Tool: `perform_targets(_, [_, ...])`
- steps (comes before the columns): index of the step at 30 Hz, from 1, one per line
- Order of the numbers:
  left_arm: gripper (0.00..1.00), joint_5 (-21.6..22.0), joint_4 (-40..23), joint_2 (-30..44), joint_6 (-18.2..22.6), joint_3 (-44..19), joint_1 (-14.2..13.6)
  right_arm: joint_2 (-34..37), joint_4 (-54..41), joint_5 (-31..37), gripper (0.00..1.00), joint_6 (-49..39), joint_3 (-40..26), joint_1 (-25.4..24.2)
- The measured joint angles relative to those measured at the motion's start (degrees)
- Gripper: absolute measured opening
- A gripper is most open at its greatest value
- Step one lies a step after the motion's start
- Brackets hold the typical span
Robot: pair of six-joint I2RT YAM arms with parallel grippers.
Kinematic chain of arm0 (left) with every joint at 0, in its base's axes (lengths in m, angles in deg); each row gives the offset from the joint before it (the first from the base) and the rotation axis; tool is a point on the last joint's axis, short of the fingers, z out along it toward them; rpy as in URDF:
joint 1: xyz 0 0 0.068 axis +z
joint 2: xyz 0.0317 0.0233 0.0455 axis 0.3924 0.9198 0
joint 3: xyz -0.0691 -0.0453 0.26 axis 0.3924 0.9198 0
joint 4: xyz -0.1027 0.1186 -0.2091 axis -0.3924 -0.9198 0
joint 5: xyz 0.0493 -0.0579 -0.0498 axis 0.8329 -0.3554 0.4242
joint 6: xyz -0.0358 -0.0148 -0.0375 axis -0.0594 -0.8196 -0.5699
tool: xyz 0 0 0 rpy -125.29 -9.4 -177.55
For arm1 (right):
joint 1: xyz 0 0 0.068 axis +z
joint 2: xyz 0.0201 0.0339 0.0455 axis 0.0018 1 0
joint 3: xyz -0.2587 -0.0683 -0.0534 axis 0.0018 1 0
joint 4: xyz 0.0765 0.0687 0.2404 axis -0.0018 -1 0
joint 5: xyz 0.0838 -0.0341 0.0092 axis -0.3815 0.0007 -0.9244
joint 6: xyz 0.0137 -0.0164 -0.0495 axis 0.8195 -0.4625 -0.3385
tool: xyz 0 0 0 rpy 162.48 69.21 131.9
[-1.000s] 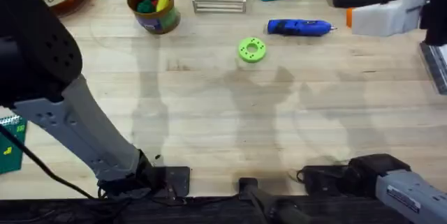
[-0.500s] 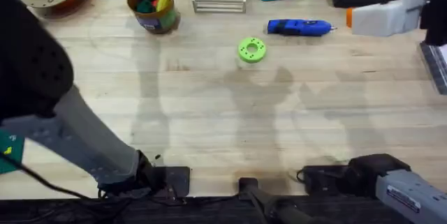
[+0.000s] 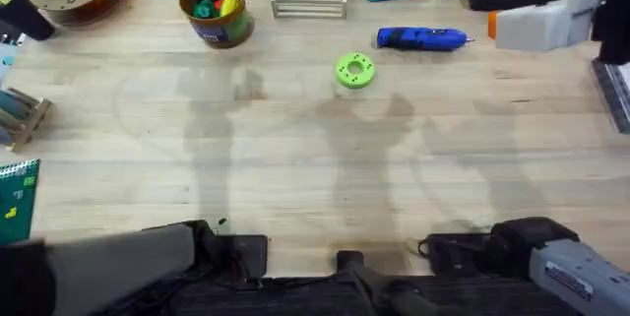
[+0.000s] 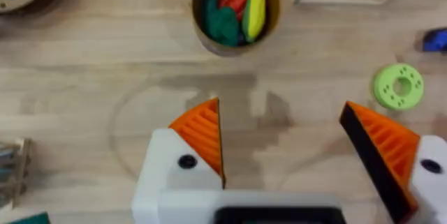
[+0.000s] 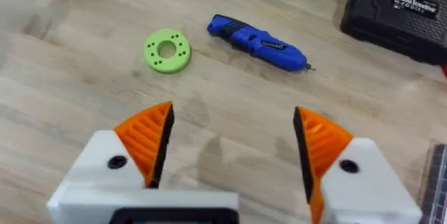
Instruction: Pick up the gripper from the table and insert it into the empty holder that is missing its gripper. Then pick up a screw, insert it into the mounting hole, and use the screwdriver to tighten it. Finally, clean up the table by picking up the vegetable and placing it into the bucket.
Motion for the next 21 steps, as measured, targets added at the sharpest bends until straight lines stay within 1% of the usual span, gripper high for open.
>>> perform_targets(6, [0.998, -0.02, -10.60, -7.89, 0.00, -0.01, 0.00, 0.00, 0.00, 0.00, 0.938, 0.00, 0.00, 0.00])
perform_targets(11, [0.997, -0.02, -17.38, -13.46, 0.00, 0.00, 0.00, 0.00, 0.01, 0.00, 0.938, 0.00, 0.00, 0.00])
perform_targets(16, [0.997, -0.02, -20.96, -18.89, 0.00, 0.00, 0.00, 0.00, 0.01, 0.00, 0.938, 0.00, 0.00, 0.00])
perform_targets(21, [0.997, -0.02, -22.27, -23.97, 0.00, -0.02, 0.00, 0.00, 0.01, 0.00, 0.939, -0.02, 0.00, 0.00])
